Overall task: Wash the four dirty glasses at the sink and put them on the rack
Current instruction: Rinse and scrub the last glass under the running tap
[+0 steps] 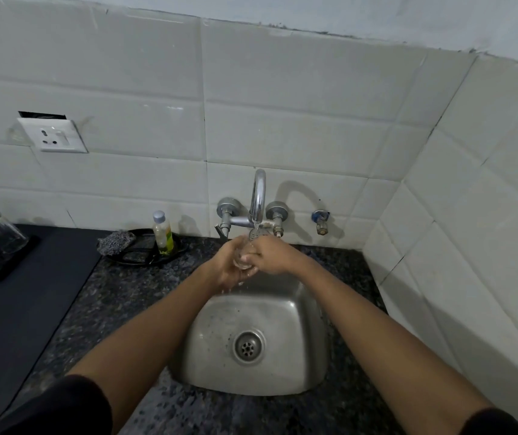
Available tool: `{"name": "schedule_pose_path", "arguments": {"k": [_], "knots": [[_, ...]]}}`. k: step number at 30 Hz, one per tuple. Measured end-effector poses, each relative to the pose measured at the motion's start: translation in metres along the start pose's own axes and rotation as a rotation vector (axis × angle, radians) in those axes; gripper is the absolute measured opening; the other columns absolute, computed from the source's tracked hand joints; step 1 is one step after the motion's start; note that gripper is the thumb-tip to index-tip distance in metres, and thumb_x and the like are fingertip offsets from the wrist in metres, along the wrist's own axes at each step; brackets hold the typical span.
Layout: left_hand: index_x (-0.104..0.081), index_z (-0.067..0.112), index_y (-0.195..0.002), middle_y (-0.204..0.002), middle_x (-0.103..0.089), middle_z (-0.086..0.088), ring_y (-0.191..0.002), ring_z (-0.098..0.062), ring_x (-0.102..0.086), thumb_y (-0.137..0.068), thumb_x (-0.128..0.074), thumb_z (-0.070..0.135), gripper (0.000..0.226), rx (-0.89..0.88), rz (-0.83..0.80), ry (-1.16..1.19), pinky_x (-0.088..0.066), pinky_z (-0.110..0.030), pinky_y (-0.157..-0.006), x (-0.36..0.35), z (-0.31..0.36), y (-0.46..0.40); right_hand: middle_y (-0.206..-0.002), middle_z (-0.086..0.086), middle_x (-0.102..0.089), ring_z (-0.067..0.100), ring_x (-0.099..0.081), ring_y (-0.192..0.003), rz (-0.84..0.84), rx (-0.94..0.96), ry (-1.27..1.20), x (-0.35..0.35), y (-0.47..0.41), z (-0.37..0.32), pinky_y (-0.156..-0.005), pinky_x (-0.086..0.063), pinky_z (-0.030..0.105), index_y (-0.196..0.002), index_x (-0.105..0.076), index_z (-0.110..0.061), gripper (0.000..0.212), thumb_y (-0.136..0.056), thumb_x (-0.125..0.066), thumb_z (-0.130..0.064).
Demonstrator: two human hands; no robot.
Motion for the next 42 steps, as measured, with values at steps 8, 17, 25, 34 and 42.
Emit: {"name": "schedule_pose_path", "arguments": {"k": [8, 17, 25, 34, 42], "knots": [[-0.063, 0.006, -0.094, -0.086, -0.065, -0.011, -0.070, -0.021, -0.064, -0.099, -0.036, 0.023, 0.032, -0.073, 0.068, -0.084, -0.054, -0.032, -0.059, 0.001, 0.005, -0.003, -0.089, 0.000, -0.071, 0.014, -0.069, -0.079, -0.058, -0.074, -0.107, -0.011, -0.003, 0.010, -0.070, -0.058, 0.038, -0.102, -0.071, -0.013, 0.022, -0.104, -0.058, -0.031], [-0.054, 0.014, -0.076, -0.067, -0.046, -0.004, -0.054, -0.017, -0.047, -0.086, -0.049, 0.009, 0.012, -0.033, 0.102, -0.186, -0.040, -0.024, -0.046, 0.005, 0.017, 0.002, -0.087, -0.002, -0.060, 0.018, -0.060, -0.086, -0.094, 0.081, 0.258, -0.015, -0.006, -0.009, -0.082, -0.055, 0.039, -0.105, -0.067, -0.012, 0.016, -0.102, -0.061, -0.026], [-0.067, 0.006, -0.104, -0.089, -0.067, -0.011, -0.075, -0.024, -0.065, -0.098, -0.054, 0.027, 0.025, 0.012, -0.024, -0.208, -0.056, -0.036, -0.064, -0.004, 0.021, 0.007, -0.086, 0.002, -0.060, 0.012, -0.052, -0.074, -0.127, 0.047, 0.221, -0.006, 0.000, -0.008, -0.069, -0.046, 0.025, -0.101, -0.069, -0.005, 0.016, -0.104, -0.058, -0.017], [-0.062, 0.007, -0.081, -0.066, -0.058, -0.006, -0.057, -0.018, -0.058, -0.098, -0.040, 0.016, 0.029, -0.052, 0.020, -0.098, -0.049, -0.029, -0.056, -0.006, 0.021, 0.001, -0.100, 0.003, -0.061, 0.020, -0.060, -0.094, -0.004, 0.061, 0.268, -0.002, -0.003, -0.015, -0.084, -0.047, 0.032, -0.108, -0.069, -0.009, 0.016, -0.101, -0.061, -0.021], [-0.063, 0.008, -0.064, -0.052, -0.059, -0.003, -0.045, -0.014, -0.060, -0.098, -0.038, 0.013, 0.042, 0.002, 0.049, -0.162, -0.052, -0.024, -0.045, -0.005, 0.017, -0.001, -0.086, -0.002, -0.056, 0.018, -0.057, -0.083, 0.000, 0.043, 0.288, -0.002, 0.001, -0.014, -0.080, -0.048, 0.037, -0.093, -0.065, -0.012, 0.013, -0.100, -0.065, -0.023]]}}
Point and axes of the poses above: each hand's wrist, its own y-axis away from the middle knuckle, its own x-axis out of the back of the hand, z = x × y, the point moved 7 cm from there along -y, towards the middle knuckle
